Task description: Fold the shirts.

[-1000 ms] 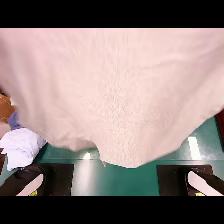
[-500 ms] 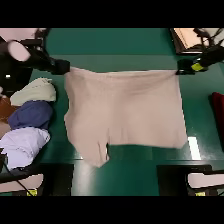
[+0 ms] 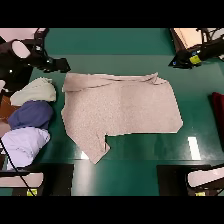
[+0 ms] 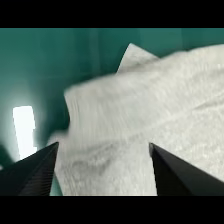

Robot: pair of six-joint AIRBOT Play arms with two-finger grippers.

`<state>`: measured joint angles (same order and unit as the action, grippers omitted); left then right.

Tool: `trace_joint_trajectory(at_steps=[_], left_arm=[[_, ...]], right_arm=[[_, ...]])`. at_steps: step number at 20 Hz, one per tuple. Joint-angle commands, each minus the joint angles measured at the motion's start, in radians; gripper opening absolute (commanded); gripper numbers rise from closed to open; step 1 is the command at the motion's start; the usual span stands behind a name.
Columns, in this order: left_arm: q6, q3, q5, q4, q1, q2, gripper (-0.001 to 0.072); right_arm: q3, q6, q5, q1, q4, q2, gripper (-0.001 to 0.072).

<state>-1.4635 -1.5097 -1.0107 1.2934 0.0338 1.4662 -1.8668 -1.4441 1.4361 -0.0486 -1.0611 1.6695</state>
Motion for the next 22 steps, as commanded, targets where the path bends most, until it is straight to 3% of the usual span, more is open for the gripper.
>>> trace_joint_trajectory(at_steps=[1,3,5,9,14,22], left_arm=[[0.003,-0.018,-0.138,-0.011,-0.043,-0.007,0.0658],[0.002,-0.015,-0.273,-0.011,-0.067,-0.013,0.0658],[0.001,0.064,-0.324,-0.011,-0.091,-0.063,0.0658],[-0.030,0.446,-0.258,-0.032,-0.099,-0.298,0.0658],[-0.056,0.884,-0.189,-0.168,-0.099,-0.533,0.0658],[-0.038,1.081,-0.004,-0.357,-0.082,-0.555,0.0657]], right_arm=[[0.123,0.029,0.004,0.047,0.048,-0.096,0.0369],[0.238,0.046,0.006,0.079,0.048,-0.175,0.0368],[0.375,0.067,0.003,0.118,0.048,-0.267,0.0367],[0.612,0.085,-0.008,0.177,0.049,-0.428,0.0368],[0.759,0.085,-0.092,0.185,0.050,-0.559,0.0367],[0.784,0.085,-0.100,0.185,0.049,-0.589,0.0367]])
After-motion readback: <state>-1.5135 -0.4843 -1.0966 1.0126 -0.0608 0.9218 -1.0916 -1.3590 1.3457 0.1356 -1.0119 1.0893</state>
